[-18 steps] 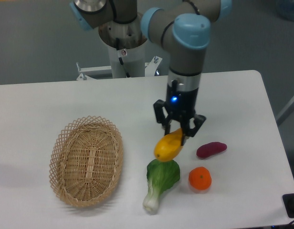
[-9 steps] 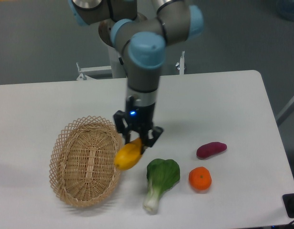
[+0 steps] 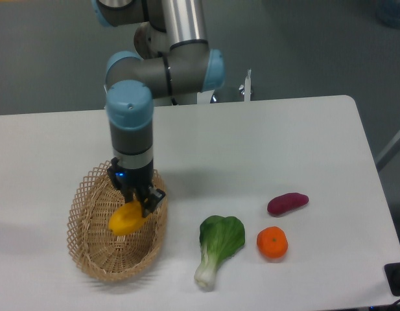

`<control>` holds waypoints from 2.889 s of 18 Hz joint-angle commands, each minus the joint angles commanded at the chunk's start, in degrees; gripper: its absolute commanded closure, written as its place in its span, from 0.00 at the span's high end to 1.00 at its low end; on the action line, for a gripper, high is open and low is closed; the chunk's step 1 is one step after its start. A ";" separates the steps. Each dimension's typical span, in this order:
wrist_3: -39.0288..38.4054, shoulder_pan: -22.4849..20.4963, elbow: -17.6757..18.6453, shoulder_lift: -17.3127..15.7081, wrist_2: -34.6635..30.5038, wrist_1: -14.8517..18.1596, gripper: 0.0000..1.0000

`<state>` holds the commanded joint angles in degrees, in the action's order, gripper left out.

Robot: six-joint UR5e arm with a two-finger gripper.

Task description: Place the mango in the basket

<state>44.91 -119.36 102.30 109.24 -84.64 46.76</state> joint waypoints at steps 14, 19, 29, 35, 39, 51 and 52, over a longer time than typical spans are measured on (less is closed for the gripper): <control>4.22 1.85 1.05 2.03 -0.09 0.09 0.43; 4.04 1.85 0.70 2.03 -2.45 -0.09 0.93; 2.38 -0.43 -0.96 0.01 -5.19 -0.35 1.00; 1.41 -5.34 -2.90 -1.48 -8.52 -0.27 1.00; 2.98 -9.30 -3.34 -3.24 -8.53 0.61 1.00; 26.97 -21.61 -9.49 -10.10 -7.38 19.33 1.00; 27.94 -22.22 -9.49 -10.54 -7.21 19.42 1.00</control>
<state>72.85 -141.59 92.81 98.71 -91.85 66.18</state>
